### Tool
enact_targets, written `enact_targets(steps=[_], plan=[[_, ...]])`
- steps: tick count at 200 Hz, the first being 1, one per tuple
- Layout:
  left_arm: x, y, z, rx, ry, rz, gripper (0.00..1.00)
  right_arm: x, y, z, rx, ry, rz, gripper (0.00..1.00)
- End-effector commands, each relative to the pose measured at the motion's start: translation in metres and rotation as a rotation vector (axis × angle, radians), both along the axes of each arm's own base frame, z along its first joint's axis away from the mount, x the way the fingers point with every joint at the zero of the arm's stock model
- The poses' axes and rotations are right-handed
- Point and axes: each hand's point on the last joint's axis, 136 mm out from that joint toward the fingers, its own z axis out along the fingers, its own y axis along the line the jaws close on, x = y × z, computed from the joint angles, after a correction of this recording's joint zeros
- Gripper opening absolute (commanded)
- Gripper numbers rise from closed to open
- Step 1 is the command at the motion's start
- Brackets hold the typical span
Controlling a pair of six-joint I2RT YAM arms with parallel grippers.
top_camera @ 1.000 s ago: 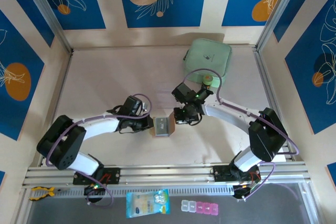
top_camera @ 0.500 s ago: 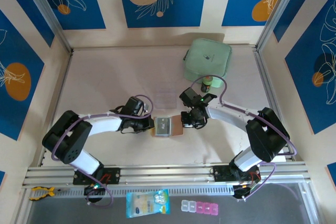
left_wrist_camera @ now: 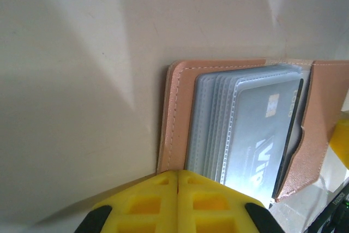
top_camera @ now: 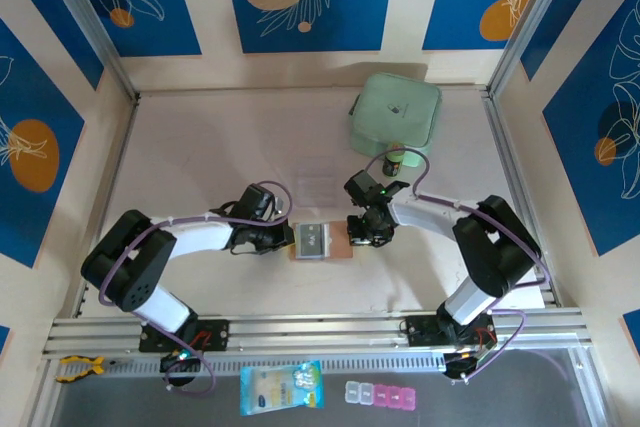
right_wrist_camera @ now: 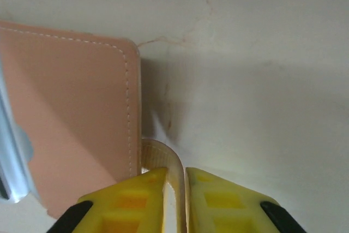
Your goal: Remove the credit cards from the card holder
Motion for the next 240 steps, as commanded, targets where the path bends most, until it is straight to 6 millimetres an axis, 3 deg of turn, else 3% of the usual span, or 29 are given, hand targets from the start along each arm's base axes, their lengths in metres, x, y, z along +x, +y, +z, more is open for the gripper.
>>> enact_targets(steps=[1,60,94,155,174,204,240], plan=[[-0.003,-0.001,-0.005,0.019,0.034,0.004,0.05,-0.001,-0.007,-0.009,-0.036,0.011,-0.002,0.22],[-0.004,-0.003,0.001,0.003,0.029,0.001,0.05,-0.005,-0.017,-0.008,-0.073,0.019,-0.026,0.33],[0.000,-0.005,0.014,-0.010,0.001,-0.001,0.05,-0.007,-0.024,0.013,-0.082,-0.015,-0.043,0.40],[-0.003,-0.007,0.012,-0.017,0.009,-0.017,0.05,-0.007,-0.020,0.069,-0.043,-0.112,-0.042,0.43],[-0.004,-0.006,0.010,-0.013,0.012,-0.018,0.05,-0.002,-0.008,0.088,-0.017,-0.146,-0.036,0.43],[-0.005,-0.006,0.005,-0.007,0.026,-0.019,0.05,-0.001,0.038,0.103,0.061,-0.158,0.040,0.43],[-0.008,-0.005,-0.003,0.013,0.053,-0.017,0.04,-0.004,0.076,0.079,0.001,-0.112,0.125,0.45]])
